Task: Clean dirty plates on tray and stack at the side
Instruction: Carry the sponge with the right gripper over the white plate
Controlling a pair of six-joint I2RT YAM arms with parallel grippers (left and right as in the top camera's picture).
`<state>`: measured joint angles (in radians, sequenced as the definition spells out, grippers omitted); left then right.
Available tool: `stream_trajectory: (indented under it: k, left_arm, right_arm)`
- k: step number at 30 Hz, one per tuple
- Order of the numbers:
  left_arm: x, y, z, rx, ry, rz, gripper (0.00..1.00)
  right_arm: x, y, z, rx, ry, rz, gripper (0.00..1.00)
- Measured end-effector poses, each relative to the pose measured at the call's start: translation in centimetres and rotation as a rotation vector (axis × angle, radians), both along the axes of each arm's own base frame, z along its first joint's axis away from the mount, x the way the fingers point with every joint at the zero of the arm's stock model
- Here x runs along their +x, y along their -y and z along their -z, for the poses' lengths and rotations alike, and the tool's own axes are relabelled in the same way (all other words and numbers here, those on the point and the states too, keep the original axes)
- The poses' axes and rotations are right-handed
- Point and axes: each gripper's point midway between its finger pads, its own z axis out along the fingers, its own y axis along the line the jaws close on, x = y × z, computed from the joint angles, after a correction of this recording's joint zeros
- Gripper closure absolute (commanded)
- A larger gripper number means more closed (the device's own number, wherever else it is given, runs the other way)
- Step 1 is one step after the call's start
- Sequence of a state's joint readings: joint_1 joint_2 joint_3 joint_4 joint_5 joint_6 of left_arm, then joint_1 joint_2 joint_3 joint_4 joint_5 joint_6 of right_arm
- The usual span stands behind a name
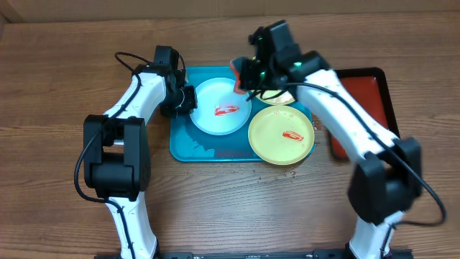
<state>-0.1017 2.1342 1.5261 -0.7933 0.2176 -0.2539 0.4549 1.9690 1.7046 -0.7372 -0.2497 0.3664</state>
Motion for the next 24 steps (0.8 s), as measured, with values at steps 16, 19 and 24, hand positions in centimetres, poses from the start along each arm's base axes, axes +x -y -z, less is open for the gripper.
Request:
stream_trajectory:
  k: [16, 19, 24]
  left_arm:
    - [0.0, 0.0, 0.0, 0.0, 0.0, 0.0, 0.96]
    - [0.0, 0.0, 0.0, 0.0, 0.0, 0.0, 0.96]
    - [0.1, 0.0, 0.0, 0.0, 0.004, 0.0, 0.96]
  right_arm:
    - [0.4, -0.2, 12.9, -0.18, -0.275, 0.016, 0.96]
    - [0.1, -0.4, 13.8, -0.189, -0.294, 0.014, 0.96]
    - [-0.3, -1.3, 14.0, -0.193, -0.296, 0.012, 0.96]
